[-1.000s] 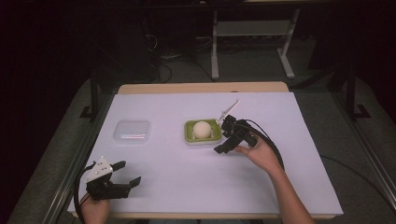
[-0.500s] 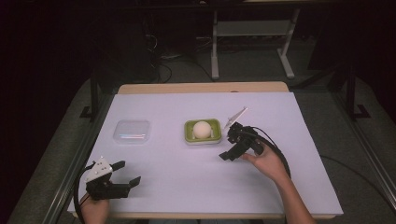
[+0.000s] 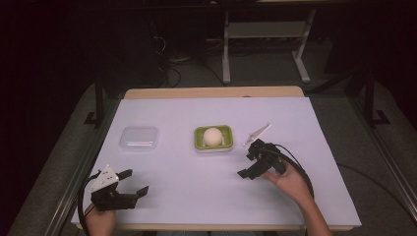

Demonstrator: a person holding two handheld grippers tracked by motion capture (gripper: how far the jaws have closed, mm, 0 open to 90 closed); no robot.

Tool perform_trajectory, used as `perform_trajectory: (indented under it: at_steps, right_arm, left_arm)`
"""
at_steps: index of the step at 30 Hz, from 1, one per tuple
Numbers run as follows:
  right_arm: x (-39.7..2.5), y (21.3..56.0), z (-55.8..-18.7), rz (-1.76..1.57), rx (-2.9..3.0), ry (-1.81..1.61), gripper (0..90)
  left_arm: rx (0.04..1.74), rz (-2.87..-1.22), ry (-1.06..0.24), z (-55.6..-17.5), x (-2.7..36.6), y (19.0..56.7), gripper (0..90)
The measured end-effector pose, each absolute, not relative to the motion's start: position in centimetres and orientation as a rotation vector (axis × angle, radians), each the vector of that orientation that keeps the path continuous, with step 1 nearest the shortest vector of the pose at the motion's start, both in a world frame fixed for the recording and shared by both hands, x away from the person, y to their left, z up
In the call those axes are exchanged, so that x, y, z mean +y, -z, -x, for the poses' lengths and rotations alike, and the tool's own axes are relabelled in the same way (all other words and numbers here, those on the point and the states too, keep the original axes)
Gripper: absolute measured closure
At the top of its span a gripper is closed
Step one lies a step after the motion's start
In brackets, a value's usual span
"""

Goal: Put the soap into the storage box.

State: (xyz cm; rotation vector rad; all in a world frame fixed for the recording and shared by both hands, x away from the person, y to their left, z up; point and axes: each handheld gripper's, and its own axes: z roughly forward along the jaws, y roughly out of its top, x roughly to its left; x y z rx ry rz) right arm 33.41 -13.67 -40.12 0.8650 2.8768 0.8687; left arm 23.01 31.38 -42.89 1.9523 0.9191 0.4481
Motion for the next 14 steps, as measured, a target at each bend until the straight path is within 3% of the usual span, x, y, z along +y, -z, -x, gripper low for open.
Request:
perform_trajectory:
  at_steps: [14]
  right_arm:
    - [-15.8,41.0,-28.1,-0.88,2.818,-0.954,19.9]
  left_arm:
    - [0.914,-1.957,-0.451,-23.0,31.3,42.9,13.0]
